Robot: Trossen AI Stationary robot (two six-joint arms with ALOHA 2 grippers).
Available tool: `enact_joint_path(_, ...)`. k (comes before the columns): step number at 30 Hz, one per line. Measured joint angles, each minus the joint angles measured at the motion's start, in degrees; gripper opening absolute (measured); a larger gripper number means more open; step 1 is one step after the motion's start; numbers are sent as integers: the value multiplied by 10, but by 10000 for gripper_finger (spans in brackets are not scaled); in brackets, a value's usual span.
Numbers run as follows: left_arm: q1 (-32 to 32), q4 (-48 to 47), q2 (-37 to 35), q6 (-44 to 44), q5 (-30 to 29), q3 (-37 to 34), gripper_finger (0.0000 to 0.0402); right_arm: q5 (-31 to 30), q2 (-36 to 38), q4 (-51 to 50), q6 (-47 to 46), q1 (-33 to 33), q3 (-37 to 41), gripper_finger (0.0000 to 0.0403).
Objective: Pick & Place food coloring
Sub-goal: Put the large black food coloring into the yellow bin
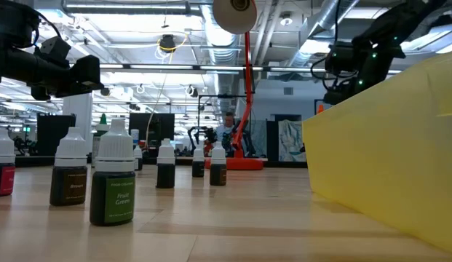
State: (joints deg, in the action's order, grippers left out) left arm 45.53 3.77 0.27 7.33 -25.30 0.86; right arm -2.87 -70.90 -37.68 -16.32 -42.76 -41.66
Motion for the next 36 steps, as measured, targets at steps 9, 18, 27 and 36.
enact_joint_path(9, 0, 0, 0, 0, 0, 0, 184, -1, -11, -5, -15, 0, -4, 225)
enact_joint_path(18, 0, 0, 0, 0, 0, 0, 184, -1, -10, -64, -17, 0, -42, 128)
enact_joint_path(27, 0, 0, 0, 0, 0, 0, 184, 0, -10, -96, -17, 0, -61, 101)
enact_joint_path(36, 0, 0, 0, 0, 0, 0, 184, 0, -10, -109, -21, 47, -86, 105)
